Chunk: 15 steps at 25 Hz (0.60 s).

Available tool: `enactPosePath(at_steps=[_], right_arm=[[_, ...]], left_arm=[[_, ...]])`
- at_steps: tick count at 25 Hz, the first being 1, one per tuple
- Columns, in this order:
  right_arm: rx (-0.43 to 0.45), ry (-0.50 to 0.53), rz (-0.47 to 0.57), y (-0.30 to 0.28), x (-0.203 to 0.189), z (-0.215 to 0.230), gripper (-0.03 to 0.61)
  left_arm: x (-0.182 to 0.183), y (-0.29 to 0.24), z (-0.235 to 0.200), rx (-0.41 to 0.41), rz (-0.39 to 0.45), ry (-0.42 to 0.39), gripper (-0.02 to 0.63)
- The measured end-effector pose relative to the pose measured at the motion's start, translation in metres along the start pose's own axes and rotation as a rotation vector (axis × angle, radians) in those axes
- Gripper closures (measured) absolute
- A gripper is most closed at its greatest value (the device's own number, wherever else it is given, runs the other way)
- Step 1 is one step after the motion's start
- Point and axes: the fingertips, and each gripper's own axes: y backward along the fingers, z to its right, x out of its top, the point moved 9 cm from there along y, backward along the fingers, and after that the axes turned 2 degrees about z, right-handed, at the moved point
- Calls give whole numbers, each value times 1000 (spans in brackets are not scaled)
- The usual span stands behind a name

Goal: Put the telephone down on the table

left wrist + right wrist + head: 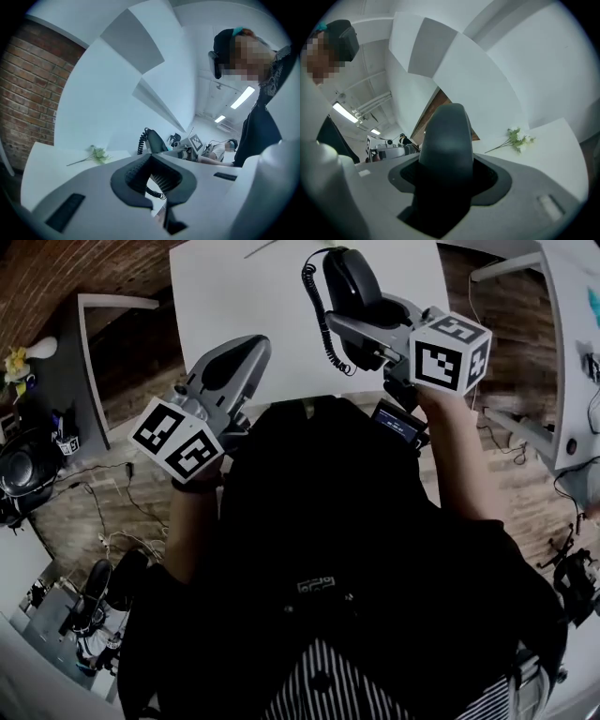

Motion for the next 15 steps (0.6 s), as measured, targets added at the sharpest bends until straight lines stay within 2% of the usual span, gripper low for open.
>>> enactPosePath(at_steps=[6, 9, 12, 15], right_arm=[[-108, -14, 72, 14, 7, -11, 304], [-154, -23, 92, 12, 12, -19, 304], [-184, -24, 104, 14, 14, -22, 304], [-199, -24, 111, 23, 9, -20, 304]], left_arm=[[32, -18, -14, -135, -17, -70, 608], [47, -18, -25, -177, -16, -88, 608], [49, -21, -30, -179, -25, -101, 607], [41, -27, -29, -141, -20, -130, 608]])
